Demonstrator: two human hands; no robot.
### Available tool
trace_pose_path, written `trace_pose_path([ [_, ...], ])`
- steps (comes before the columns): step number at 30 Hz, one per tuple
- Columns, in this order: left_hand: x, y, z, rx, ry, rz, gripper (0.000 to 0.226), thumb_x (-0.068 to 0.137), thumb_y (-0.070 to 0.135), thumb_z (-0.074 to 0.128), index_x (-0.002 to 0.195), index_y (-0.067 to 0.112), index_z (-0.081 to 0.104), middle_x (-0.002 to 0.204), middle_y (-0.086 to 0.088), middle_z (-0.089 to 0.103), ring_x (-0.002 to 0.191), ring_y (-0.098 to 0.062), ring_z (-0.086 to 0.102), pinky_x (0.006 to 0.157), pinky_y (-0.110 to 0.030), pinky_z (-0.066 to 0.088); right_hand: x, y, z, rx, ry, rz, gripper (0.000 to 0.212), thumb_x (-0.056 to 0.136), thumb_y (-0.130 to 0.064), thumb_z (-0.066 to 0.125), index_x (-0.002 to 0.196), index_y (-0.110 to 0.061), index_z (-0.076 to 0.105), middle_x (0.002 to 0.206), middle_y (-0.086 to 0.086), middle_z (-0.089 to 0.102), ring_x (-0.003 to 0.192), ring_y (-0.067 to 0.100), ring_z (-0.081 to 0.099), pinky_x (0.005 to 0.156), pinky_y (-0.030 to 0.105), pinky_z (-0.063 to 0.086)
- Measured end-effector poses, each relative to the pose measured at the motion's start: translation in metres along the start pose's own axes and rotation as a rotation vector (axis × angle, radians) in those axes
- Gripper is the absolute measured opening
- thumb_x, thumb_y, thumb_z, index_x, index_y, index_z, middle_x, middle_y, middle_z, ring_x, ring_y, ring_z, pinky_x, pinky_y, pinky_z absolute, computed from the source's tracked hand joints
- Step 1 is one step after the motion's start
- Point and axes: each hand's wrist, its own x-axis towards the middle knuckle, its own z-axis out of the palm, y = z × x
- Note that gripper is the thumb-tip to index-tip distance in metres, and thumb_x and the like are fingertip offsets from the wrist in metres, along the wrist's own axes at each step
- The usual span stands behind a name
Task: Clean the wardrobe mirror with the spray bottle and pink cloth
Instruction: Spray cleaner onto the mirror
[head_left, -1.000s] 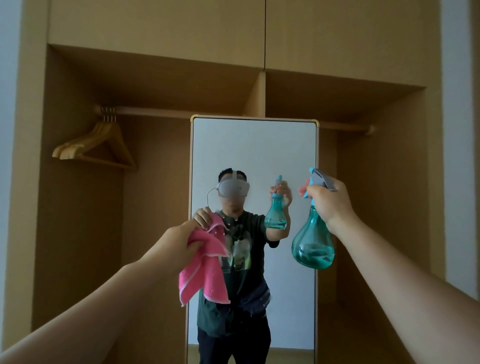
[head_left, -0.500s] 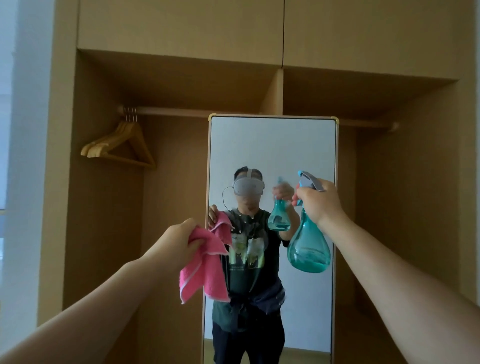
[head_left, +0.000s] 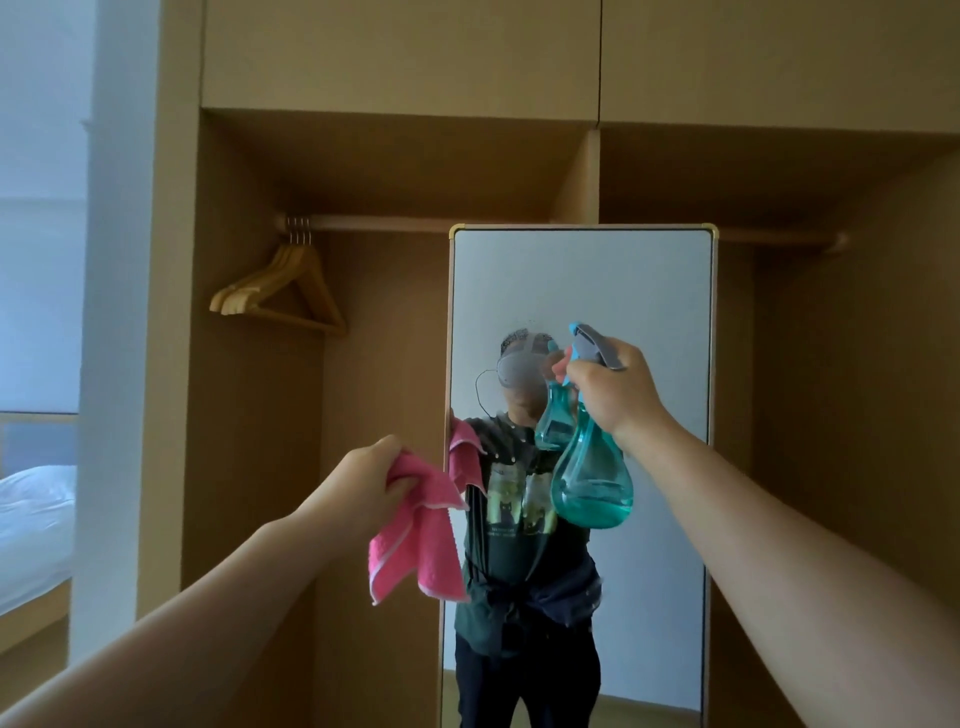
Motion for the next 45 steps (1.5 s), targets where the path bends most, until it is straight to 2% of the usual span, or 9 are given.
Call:
trace_pose_path([
  [5, -0.006, -0.008, -0.006, -0.005, 0.008, -0.020, 0.008, 0.095, 0.014, 0.055, 0.098, 0.020, 0.060, 0.089, 0.012, 0.065, 0.080, -0.003, 0.062, 0.070, -0.019, 0.054, -0.002, 0.003, 0.012, -0.016, -0.006, 0.001, 0.029, 0.068, -0.011, 0.051, 0.082, 0.015, 0.051, 0.081, 0.039, 0.054, 0.057, 0.020, 0.052, 0.042, 0.022, 0.039],
  [8, -0.009, -0.011, -0.008, -0.003, 0.008, -0.021, 0.009, 0.094, 0.013, 0.055, 0.100, 0.019, 0.060, 0.090, 0.010, 0.066, 0.080, -0.005, 0.063, 0.074, -0.026, 0.057, -0.002, 0.011, 0.013, -0.074, -0.012, -0.009, 0.021, 0.079, -0.005, 0.051, 0.085, 0.016, 0.052, 0.065, 0.021, 0.051, 0.058, 0.016, 0.050, 0.044, 0.020, 0.039],
  [14, -0.014, -0.014, -0.007, -0.008, 0.002, -0.034, 0.010, 0.094, 0.012, 0.055, 0.102, 0.018, 0.059, 0.092, 0.006, 0.066, 0.081, -0.007, 0.063, 0.075, -0.029, 0.057, -0.021, 0.016, 0.018, -0.059, -0.046, -0.020, 0.039, 0.065, -0.025, 0.051, 0.085, 0.008, 0.054, 0.071, 0.009, 0.053, 0.063, 0.017, 0.046, 0.063, 0.030, 0.039],
  [21, -0.023, -0.017, 0.006, -0.022, -0.033, -0.072, 0.008, 0.095, 0.015, 0.055, 0.101, 0.017, 0.059, 0.092, 0.005, 0.066, 0.082, -0.009, 0.064, 0.077, -0.034, 0.058, -0.046, 0.046, 0.029, -0.107, -0.098, 0.031, 0.031, 0.079, -0.023, 0.055, 0.093, 0.005, 0.060, 0.096, 0.029, 0.062, 0.068, 0.018, 0.051, 0.061, 0.028, 0.042],
  [24, -0.028, -0.022, 0.013, -0.027, -0.059, -0.090, 0.007, 0.095, 0.016, 0.055, 0.100, 0.018, 0.060, 0.092, 0.005, 0.066, 0.082, -0.010, 0.064, 0.077, -0.035, 0.058, -0.056, 0.065, 0.033, -0.120, -0.088, 0.071, 0.018, 0.086, -0.012, 0.058, 0.090, 0.005, 0.061, 0.077, 0.024, 0.059, 0.058, 0.009, 0.049, 0.051, 0.019, 0.040],
  [28, -0.035, -0.027, 0.021, -0.026, -0.076, -0.105, 0.008, 0.095, 0.015, 0.055, 0.101, 0.017, 0.060, 0.092, 0.004, 0.066, 0.083, -0.011, 0.064, 0.079, -0.038, 0.057, -0.069, 0.083, 0.041, -0.102, -0.070, 0.134, 0.023, 0.087, -0.009, 0.063, 0.070, 0.000, 0.050, 0.048, -0.011, 0.041, 0.041, 0.005, 0.037, 0.042, 0.011, 0.031],
  [32, -0.040, -0.029, 0.026, -0.034, -0.090, -0.115, 0.007, 0.094, 0.016, 0.056, 0.100, 0.017, 0.060, 0.092, 0.004, 0.066, 0.083, -0.012, 0.064, 0.079, -0.038, 0.057, -0.078, 0.092, 0.044, -0.029, -0.102, 0.224, 0.033, 0.090, -0.015, 0.062, 0.106, 0.012, 0.054, 0.095, 0.034, 0.057, 0.070, 0.040, 0.049, 0.046, 0.022, 0.043],
  [35, -0.043, -0.029, 0.028, -0.035, -0.094, -0.105, 0.008, 0.094, 0.015, 0.055, 0.100, 0.017, 0.060, 0.092, 0.004, 0.066, 0.083, -0.011, 0.064, 0.078, -0.036, 0.057, -0.083, 0.097, 0.043, -0.028, -0.098, 0.226, 0.033, 0.090, -0.013, 0.061, 0.106, 0.014, 0.053, 0.080, 0.027, 0.052, 0.071, 0.021, 0.045, 0.047, 0.017, 0.039],
  [45, -0.042, -0.027, 0.029, -0.046, -0.090, -0.088, 0.009, 0.093, 0.014, 0.057, 0.101, 0.017, 0.060, 0.090, 0.004, 0.066, 0.081, -0.011, 0.064, 0.075, -0.036, 0.057, -0.092, 0.098, 0.037, -0.074, -0.085, 0.143, 0.022, 0.086, -0.007, 0.057, 0.074, 0.010, 0.050, 0.062, 0.006, 0.044, 0.053, 0.011, 0.037, 0.048, 0.016, 0.032],
])
